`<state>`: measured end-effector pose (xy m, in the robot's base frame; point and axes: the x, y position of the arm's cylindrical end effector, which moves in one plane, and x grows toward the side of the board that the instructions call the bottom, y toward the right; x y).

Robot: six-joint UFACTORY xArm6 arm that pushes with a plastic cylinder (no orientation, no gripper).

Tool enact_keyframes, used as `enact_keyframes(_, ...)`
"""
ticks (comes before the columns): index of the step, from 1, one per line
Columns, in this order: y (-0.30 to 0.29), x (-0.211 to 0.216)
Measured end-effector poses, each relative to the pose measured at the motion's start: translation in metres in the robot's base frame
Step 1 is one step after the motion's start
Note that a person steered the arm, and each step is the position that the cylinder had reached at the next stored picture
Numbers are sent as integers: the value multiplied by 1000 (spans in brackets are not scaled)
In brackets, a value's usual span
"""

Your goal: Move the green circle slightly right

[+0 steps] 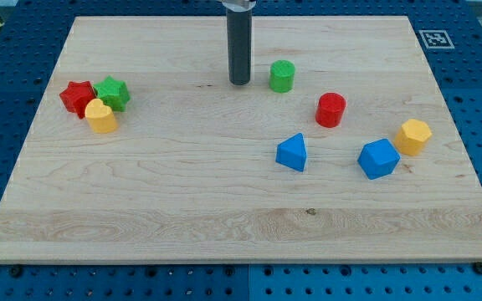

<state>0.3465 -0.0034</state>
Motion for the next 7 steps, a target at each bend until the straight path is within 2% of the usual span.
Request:
enact_keyframes(4,39,-5)
enact_keyframes(7,45,4)
